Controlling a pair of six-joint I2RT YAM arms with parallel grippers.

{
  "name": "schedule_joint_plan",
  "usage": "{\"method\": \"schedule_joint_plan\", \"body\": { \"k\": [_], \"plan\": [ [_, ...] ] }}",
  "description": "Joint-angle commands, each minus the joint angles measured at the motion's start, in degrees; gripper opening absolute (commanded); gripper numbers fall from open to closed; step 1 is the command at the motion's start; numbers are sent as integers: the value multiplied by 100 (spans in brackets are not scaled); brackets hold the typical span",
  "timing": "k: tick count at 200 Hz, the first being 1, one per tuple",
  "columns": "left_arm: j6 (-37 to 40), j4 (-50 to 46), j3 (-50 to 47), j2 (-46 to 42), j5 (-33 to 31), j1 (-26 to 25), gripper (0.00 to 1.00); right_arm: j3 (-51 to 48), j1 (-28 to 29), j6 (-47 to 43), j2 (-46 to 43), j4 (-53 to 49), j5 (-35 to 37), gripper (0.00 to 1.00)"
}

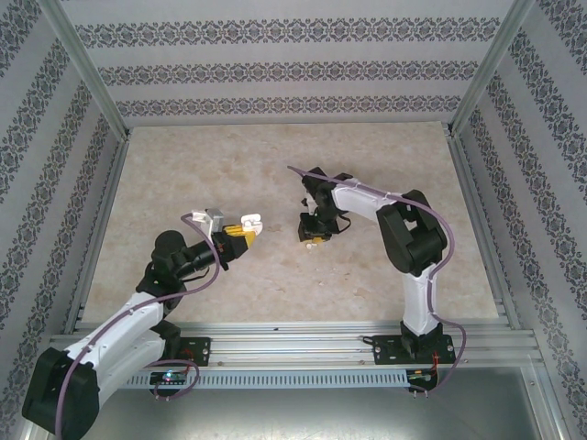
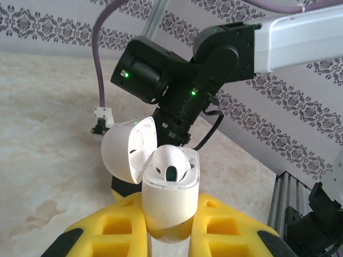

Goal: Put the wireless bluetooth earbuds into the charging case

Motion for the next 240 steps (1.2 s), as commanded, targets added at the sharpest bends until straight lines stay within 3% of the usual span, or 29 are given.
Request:
{"method": "schedule_joint_plan", "body": {
  "k": [1,64,139,190,240],
  "plan": [
    [41,-118,-100,-143,115,52,0,-385,35,357,-184,-292,-342,35],
    [27,-129,-161,-251,116,49,0,-822,363,659,-579,-101,-320,40],
    [74,-336,-136,-421,116,42,0,-148,780,725,-705,-768,1262,41],
    [51,-415,-177,-537,111,53,0,37,812,817,-806,-747,1767,41],
    [50,-446,-206,-589,107,52,0,306,764,710,-447,-706,1714,36]
  ]
}}
